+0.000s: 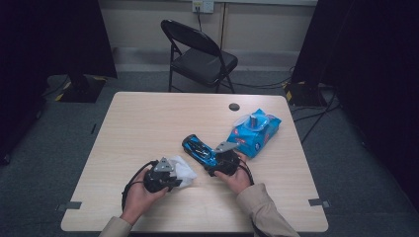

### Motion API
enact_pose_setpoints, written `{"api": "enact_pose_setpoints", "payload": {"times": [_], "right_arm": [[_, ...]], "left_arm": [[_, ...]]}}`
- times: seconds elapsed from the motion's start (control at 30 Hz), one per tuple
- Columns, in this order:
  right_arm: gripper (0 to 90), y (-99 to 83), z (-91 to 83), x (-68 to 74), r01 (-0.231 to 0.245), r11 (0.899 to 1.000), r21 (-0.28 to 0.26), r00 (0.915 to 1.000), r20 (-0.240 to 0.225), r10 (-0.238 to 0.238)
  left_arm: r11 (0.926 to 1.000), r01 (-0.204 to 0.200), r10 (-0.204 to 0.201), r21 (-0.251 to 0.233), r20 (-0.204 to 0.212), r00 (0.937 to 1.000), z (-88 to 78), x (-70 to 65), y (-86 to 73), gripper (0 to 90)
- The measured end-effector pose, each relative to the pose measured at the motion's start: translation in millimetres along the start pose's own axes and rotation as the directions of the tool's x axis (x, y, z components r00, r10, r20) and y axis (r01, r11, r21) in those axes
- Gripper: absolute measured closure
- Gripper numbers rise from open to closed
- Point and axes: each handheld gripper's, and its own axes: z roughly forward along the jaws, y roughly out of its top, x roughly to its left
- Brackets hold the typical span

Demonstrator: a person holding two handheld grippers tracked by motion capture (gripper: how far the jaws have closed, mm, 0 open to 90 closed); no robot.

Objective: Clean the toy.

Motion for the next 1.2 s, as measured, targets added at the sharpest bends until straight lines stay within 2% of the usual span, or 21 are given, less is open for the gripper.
{"api": "enact_pose_setpoints", "payload": {"times": [0.1,0.2,0.3,0.33,0.37,0.4,0.43,0.47,0.53,0.63,0.7,0.87,0.9,0.93,0.97,1.07,1.17,1.2], "right_arm": [[24.8,-3.8,-4.1,-0.8,-0.003,1.000,-0.001,1.0000,-0.006,0.003],[24.8,-5.4,-6.2,0.1,-0.005,1.000,0.002,1.0000,-0.004,0.005],[24.7,-5.5,-6.2,0.2,-0.006,1.000,0.002,1.0000,-0.004,0.006],[24.7,-5.5,-6.2,0.2,-0.005,1.000,0.002,1.0000,-0.004,0.005],[24.7,-5.5,-6.1,-0.1,-0.007,1.000,0.002,1.0000,-0.005,0.007],[24.7,-5.5,-6.1,-0.1,-0.007,1.000,0.002,1.0000,-0.005,0.007],[24.7,-5.4,-6.0,-0.3,-0.009,1.000,0.001,0.9999,-0.006,0.009],[24.7,-5.4,-6.0,-0.3,-0.009,1.000,0.001,0.9999,-0.006,0.009],[24.7,-5.4,-6.0,-0.5,-0.009,1.000,0.001,0.9999,-0.006,0.009],[24.7,-5.5,-6.1,-0.4,-0.009,1.000,0.002,0.9999,-0.007,0.009],[24.7,-5.6,-6.1,-0.7,-0.004,1.000,0.002,1.0000,-0.007,0.004],[24.7,-5.8,-6.3,-0.1,-0.002,1.000,0.001,1.0000,-0.004,0.002],[24.7,-5.8,-6.2,0.1,0.000,1.000,0.000,1.0000,-0.002,0.000],[24.7,-5.8,-6.2,0.1,0.000,1.000,0.000,1.0000,-0.002,0.000],[24.7,-5.8,-6.2,0.1,0.000,1.000,0.000,1.0000,-0.002,0.000],[24.7,-5.8,-6.3,0.2,0.001,1.000,0.000,1.0000,-0.001,-0.001],[24.7,-5.8,-6.2,0.1,0.000,1.000,0.000,1.0000,-0.002,0.000],[24.7,-5.8,-6.2,0.0,0.000,1.000,0.000,1.0000,-0.002,0.000]], "left_arm": [[0.9986,0.021,-0.020,-0.049,0.008,0.9998,-3.7,1.1,9.4,83.4],[0.9972,0.026,-0.024,-0.071,0.016,0.9996,-1.3,0.4,25.1,83.7],[0.9965,0.009,-0.008,-0.083,0.022,0.9997,4.6,-2.4,48.9,83.8],[0.9962,0.017,-0.014,-0.086,0.033,0.9994,7.8,-4.1,57.2,83.8],[0.9960,0.007,-0.003,-0.090,0.041,0.9992,13.8,-5.2,70.6,83.9],[0.9960,0.007,-0.003,-0.090,0.041,0.9992,13.8,-5.2,70.6,83.9],[0.9948,0.020,-0.013,-0.100,0.071,0.9974,24.5,-7.3,83.7,83.9],[0.9948,0.020,-0.013,-0.100,0.071,0.9974,24.5,-7.3,83.7,83.9],[0.9942,0.052,-0.042,-0.094,0.104,0.9936,35.9,-7.8,90.2,84.0],[0.9957,0.063,-0.056,-0.068,0.100,0.9934,57.6,-7.3,90.3,83.9],[0.9964,0.065,-0.060,-0.055,0.081,0.9949,70.7,-3.6,86.2,83.6],[0.9955,0.061,-0.056,-0.072,0.066,0.9962,75.0,-0.1,82.6,82.6],[0.9963,0.041,-0.038,-0.075,0.041,0.9984,74.1,1.1,83.3,82.6],[0.9963,0.041,-0.038,-0.075,0.041,0.9984,74.1,1.1,83.3,82.6],[0.9970,0.028,-0.027,-0.072,0.014,0.9995,72.8,3.1,83.7,82.6],[0.9968,0.034,-0.032,-0.073,0.021,0.9992,72.3,7.7,82.2,82.4],[0.9972,0.015,-0.015,-0.073,0.010,0.9998,72.0,7.3,81.7,81.7],[0.9972,-0.004,0.003,-0.075,-0.003,1.0000,72.1,6.2,82.0,80.8]]}}
